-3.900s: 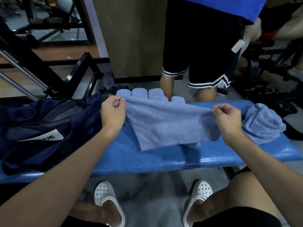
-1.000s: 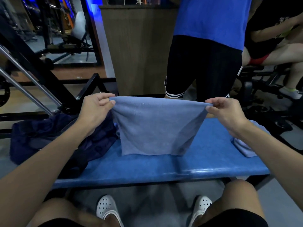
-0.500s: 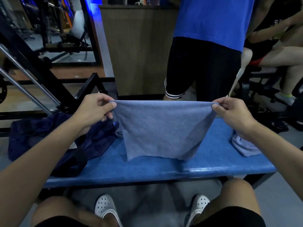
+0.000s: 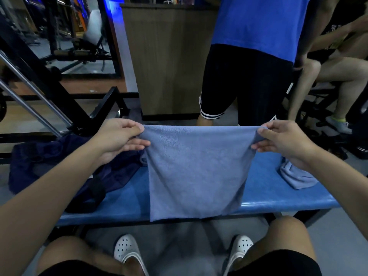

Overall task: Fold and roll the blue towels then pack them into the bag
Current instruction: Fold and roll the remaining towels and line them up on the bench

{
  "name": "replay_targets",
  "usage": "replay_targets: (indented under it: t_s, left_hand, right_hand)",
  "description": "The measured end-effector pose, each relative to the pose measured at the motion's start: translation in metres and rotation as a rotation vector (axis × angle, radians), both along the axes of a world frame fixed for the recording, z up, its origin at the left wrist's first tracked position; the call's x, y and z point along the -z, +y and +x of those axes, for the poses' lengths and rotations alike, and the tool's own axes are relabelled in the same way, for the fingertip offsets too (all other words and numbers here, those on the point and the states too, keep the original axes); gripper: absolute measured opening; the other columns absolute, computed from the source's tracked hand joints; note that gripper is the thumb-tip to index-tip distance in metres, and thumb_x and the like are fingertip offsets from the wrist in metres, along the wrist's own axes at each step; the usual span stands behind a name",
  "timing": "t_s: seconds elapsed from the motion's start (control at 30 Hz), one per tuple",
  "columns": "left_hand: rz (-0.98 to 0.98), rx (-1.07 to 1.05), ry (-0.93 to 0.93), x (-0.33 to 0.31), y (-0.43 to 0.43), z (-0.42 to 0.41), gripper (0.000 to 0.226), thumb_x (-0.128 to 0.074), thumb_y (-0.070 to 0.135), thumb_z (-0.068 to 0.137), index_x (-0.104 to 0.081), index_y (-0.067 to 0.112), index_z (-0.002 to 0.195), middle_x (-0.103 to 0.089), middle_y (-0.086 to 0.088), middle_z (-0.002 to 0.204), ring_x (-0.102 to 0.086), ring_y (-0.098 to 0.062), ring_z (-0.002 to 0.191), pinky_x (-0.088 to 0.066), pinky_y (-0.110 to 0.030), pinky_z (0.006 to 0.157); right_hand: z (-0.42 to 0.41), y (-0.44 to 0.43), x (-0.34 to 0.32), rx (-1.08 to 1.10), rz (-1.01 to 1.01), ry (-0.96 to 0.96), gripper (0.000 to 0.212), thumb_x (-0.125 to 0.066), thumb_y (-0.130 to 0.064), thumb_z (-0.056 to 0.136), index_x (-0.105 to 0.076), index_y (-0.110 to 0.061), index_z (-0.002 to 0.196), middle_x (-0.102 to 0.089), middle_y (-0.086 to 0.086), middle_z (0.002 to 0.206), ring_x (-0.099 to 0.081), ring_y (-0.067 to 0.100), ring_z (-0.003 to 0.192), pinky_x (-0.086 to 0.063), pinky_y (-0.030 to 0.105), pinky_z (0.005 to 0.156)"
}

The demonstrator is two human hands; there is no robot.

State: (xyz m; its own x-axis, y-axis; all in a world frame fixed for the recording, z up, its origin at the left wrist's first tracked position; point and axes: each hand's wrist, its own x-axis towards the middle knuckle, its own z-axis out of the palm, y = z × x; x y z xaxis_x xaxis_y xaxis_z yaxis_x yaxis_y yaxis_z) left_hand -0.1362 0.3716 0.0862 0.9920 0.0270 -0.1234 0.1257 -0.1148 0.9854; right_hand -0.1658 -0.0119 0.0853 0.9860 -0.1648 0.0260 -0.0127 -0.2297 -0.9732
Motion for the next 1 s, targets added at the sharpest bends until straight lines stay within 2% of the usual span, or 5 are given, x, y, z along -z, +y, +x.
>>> replay_targets:
  t_s: [0.3, 0.5, 0.73, 0.9, 1.0]
  left_hand:
    - [0.045, -0.045, -0.326, 0.0, 0.003, -0.006, 0.006, -0.059, 0.005, 0.098, -0.064, 0.003, 0.097, -0.072, -0.015, 0.078, -0.074, -0.024, 0.073, -0.062, -0.027, 0.07]
    - [0.069, 0.102, -0.059, 0.077, 0.01, -0.026, 0.007, -0.061, 0.004, 0.095, -0.064, -0.002, 0.095, -0.072, -0.024, 0.082, -0.074, -0.034, 0.079, -0.062, -0.029, 0.069]
    - [0.107, 0.157, 0.214, 0.151, 0.002, -0.041, 0.017, -0.051, 0.003, 0.1, -0.058, -0.006, 0.087, -0.065, -0.019, 0.058, -0.071, -0.027, 0.055, -0.058, -0.027, 0.051]
    - [0.362, 0.259, 0.214, 0.16, 0.006, -0.033, 0.028, -0.052, 0.014, 0.102, -0.064, -0.004, 0.084, -0.07, -0.013, 0.065, -0.066, -0.023, 0.048, -0.048, -0.025, 0.04]
    - [0.526, 0.316, 0.098, 0.174, 0.005, -0.021, 0.026, -0.056, 0.017, 0.099, -0.068, 0.005, 0.08, -0.072, -0.004, 0.067, -0.06, -0.011, 0.045, -0.044, -0.023, 0.041]
  right_hand:
    - [0.001, 0.01, 0.002, 0.092, 0.029, -0.288, 0.015, -0.057, -0.002, 0.095, -0.058, -0.01, 0.082, -0.059, 0.007, 0.06, -0.059, 0.016, 0.052, -0.05, 0.021, 0.051]
    - [-0.011, 0.003, 0.081, 0.048, -0.081, -0.052, 0.02, -0.058, 0.002, 0.091, -0.059, -0.009, 0.074, -0.057, 0.008, 0.05, -0.047, 0.016, 0.046, -0.035, 0.018, 0.042]
    - [-0.036, -0.001, 0.155, -0.065, -0.15, 0.26, 0.019, -0.058, 0.008, 0.089, -0.057, -0.001, 0.072, -0.051, 0.002, 0.048, -0.042, 0.005, 0.041, -0.034, 0.012, 0.044]
    - [-0.031, -0.003, 0.17, -0.098, -0.214, 0.291, 0.023, -0.057, 0.009, 0.088, -0.059, -0.004, 0.069, -0.053, 0.001, 0.054, -0.045, 0.008, 0.049, -0.035, 0.015, 0.048]
    - [-0.023, 0.002, 0.179, -0.146, -0.279, 0.314, 0.023, -0.057, 0.006, 0.088, -0.064, -0.006, 0.07, -0.066, 0.011, 0.07, -0.056, 0.015, 0.07, -0.043, 0.023, 0.067]
